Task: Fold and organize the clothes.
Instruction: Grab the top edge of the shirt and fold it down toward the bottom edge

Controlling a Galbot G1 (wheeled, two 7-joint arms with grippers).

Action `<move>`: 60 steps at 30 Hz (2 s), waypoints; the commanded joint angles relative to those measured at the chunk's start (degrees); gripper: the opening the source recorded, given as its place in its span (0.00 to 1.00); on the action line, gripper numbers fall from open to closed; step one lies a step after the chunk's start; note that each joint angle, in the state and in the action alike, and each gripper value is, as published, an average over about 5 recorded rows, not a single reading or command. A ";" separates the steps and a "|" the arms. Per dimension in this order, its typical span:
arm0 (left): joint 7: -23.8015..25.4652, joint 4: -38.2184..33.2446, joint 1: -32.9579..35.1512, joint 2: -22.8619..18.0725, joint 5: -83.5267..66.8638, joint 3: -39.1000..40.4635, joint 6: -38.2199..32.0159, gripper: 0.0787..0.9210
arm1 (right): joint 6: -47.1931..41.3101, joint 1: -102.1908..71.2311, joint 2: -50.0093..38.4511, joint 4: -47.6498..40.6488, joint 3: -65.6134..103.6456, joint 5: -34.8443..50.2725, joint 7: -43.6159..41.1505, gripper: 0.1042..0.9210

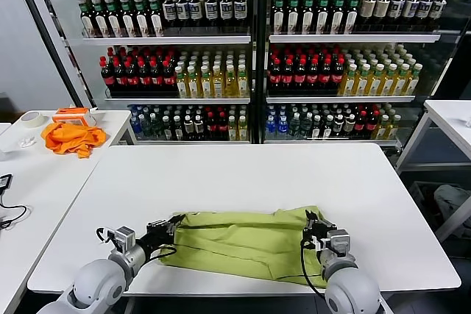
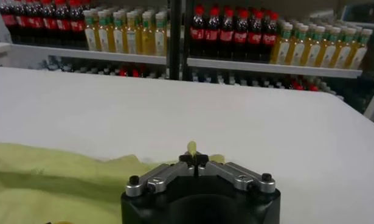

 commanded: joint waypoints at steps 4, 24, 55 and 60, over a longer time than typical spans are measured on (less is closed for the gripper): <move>0.03 -1.07 1.37 0.23 -0.23 -0.23 -0.11 0.00 | -0.09 -2.90 -0.29 2.48 0.50 -0.79 -0.15 0.01; -0.01 -3.33 3.18 0.52 -2.15 -2.94 1.10 0.00 | -0.58 -5.46 -0.23 3.73 0.64 -1.58 -0.25 0.01; -3.60 -4.16 4.72 -0.69 0.21 -4.34 1.27 0.18 | -0.33 -9.11 -0.20 6.50 2.27 -5.86 -2.11 0.26; -8.27 -4.62 3.25 -1.33 -2.21 -4.21 0.64 0.35 | 1.27 -11.89 0.63 9.51 4.42 -7.72 -3.76 0.44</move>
